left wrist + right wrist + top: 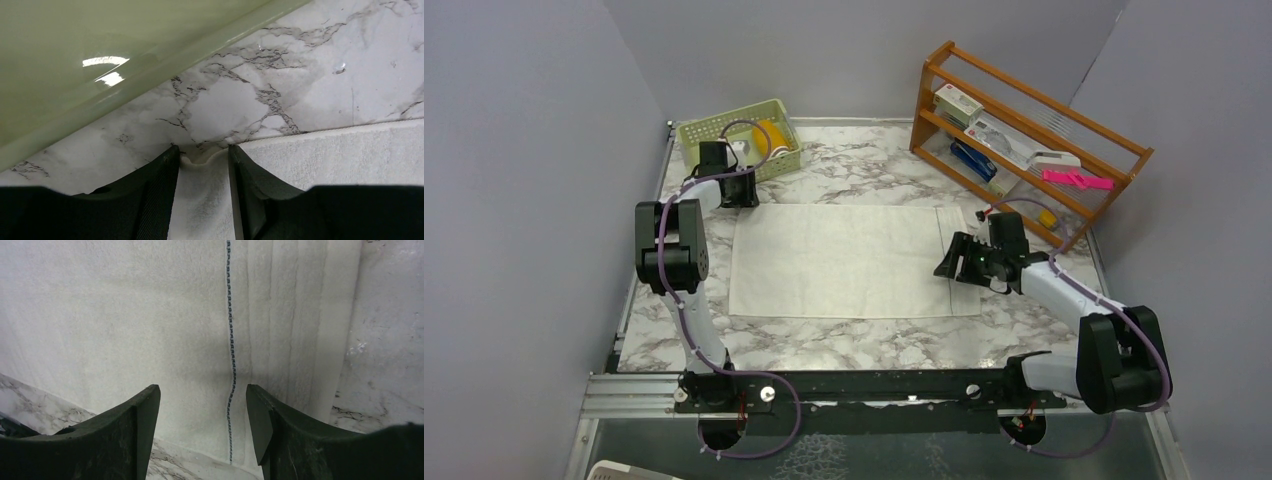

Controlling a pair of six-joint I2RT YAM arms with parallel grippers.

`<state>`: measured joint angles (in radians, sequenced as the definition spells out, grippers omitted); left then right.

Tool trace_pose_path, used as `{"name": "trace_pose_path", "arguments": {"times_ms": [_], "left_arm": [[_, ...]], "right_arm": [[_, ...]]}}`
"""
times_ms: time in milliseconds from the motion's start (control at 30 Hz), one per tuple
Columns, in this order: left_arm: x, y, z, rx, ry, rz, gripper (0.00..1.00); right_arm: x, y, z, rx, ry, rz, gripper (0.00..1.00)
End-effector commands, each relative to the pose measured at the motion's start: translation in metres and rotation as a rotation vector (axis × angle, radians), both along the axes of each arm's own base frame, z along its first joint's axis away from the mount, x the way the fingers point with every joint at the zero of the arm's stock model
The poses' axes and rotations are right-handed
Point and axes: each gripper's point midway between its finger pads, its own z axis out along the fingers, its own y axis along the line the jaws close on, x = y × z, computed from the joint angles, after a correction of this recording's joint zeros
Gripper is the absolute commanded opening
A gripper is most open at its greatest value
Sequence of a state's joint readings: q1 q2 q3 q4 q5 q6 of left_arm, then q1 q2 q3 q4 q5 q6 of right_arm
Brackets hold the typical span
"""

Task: Roll the towels
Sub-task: Fold the towel at the center of the board.

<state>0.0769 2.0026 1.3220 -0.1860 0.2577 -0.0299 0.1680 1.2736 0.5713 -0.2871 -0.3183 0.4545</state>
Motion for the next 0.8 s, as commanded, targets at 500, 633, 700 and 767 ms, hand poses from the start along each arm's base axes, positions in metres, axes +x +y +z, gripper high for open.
{"name": "trace_pose_path", "arguments": {"times_ms": [500, 633, 700, 767], "left_arm": [[0.001, 0.035, 0.040, 0.033, -0.098, 0.105, 0.53], [-0.003, 0.031, 0.038, 0.005, -0.098, 0.081, 0.53], [-0.006, 0.028, 0.032, -0.003, -0.080, 0.067, 0.53], [-0.008, 0.027, 0.026, -0.009, -0.068, 0.058, 0.52]], "right_arm": [[0.007, 0.002, 0.020, 0.014, -0.063, 0.027, 0.65], [0.005, 0.004, 0.020, 0.024, -0.061, 0.037, 0.65], [0.005, 0.004, 0.021, 0.024, -0.063, 0.038, 0.65], [0.004, 0.004, 0.022, 0.023, -0.066, 0.038, 0.65]]}}
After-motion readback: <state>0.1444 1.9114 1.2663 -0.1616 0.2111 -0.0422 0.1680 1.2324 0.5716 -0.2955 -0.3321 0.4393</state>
